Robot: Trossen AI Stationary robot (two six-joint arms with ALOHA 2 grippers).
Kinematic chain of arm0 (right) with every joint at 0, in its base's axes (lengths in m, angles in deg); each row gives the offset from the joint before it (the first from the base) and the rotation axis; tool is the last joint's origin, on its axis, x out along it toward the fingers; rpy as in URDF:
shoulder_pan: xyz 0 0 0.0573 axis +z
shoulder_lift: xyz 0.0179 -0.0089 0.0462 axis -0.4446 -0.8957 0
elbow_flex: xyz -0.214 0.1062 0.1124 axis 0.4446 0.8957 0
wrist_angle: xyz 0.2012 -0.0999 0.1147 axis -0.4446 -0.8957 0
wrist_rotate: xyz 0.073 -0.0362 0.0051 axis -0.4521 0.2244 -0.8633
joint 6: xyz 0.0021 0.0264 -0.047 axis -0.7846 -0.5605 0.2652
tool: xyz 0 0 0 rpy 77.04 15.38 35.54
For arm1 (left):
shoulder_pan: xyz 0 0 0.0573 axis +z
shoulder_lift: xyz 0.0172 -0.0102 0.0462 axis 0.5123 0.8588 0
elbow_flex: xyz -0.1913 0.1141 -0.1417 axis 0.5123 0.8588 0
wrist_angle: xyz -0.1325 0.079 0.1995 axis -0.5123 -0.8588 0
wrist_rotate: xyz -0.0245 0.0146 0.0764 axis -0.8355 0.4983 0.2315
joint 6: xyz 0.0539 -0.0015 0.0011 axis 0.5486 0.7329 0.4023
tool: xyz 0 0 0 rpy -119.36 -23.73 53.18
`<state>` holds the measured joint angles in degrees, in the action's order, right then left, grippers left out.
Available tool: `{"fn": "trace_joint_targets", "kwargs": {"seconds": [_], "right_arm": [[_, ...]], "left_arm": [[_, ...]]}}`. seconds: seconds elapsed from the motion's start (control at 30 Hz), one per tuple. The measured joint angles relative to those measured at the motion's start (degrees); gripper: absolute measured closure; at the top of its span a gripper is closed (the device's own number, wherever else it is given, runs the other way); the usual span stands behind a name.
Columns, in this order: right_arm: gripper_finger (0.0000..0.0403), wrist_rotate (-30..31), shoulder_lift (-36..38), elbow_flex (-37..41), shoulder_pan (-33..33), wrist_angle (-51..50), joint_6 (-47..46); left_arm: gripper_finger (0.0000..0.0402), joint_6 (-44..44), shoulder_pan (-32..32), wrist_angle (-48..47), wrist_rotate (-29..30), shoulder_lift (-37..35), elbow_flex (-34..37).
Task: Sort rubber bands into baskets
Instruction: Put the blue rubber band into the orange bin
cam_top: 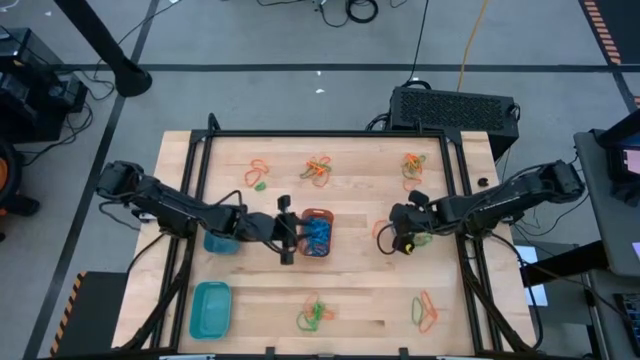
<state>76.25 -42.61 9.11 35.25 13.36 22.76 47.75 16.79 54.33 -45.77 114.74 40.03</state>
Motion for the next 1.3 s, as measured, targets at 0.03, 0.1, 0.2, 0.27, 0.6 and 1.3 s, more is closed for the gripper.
{"fn": "trace_joint_targets", "kwargs": {"seconds": [0.03,0.1,0.2,0.27,0.6,1.3], "right_arm": [[0.0264,-0.2,0.0,0.4,-0.3,0.8,0.1],[0.0264,-0.3,0.0,1.1,-1.0,1.9,0.3],[0.0264,-0.3,0.0,2.1,-1.5,2.6,0.7],[0.0264,-0.5,0.0,2.7,-1.8,3.5,0.7],[0.0264,-3.3,0.0,8.4,-3.6,12.9,1.3],[0.04,-2.0,0.0,8.4,-3.7,15.5,6.5]], "left_arm": [[0.0289,-0.3,0.2,0.7,-0.4,-0.6,0.8],[0.0289,-0.4,0.5,1.9,-1.9,-0.8,1.0],[0.0289,-0.4,0.4,2.0,-2.4,-1.1,1.1],[0.0289,-0.4,0.4,2.2,-3.0,-1.1,1.0],[0.0289,-0.5,0.4,2.0,-3.1,-1.1,1.0],[0.0288,-1.8,0.4,2.0,-3.4,-1.1,1.0]]}}
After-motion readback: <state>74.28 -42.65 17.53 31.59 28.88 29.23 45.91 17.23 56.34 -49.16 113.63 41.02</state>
